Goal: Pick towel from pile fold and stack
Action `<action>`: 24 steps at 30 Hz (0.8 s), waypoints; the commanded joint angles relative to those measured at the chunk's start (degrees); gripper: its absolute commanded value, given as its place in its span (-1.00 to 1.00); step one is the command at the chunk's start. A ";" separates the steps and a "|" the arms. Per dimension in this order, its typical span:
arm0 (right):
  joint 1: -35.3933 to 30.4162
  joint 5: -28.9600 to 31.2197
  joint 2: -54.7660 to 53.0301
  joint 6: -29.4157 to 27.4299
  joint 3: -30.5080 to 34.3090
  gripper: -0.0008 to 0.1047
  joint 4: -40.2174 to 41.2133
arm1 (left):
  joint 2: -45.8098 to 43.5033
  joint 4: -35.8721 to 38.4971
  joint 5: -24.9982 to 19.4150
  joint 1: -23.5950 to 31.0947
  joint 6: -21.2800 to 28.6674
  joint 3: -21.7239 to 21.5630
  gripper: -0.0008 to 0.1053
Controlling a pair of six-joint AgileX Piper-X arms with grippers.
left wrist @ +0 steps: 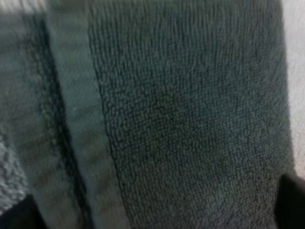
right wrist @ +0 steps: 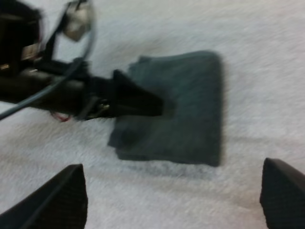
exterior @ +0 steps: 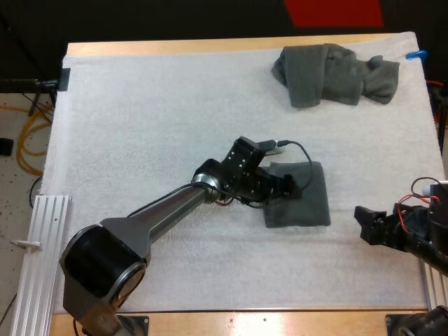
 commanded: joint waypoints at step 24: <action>-0.19 -17.92 1.58 -1.97 2.03 0.39 -6.54 | -9.89 28.54 -15.15 18.82 36.17 0.12 -0.98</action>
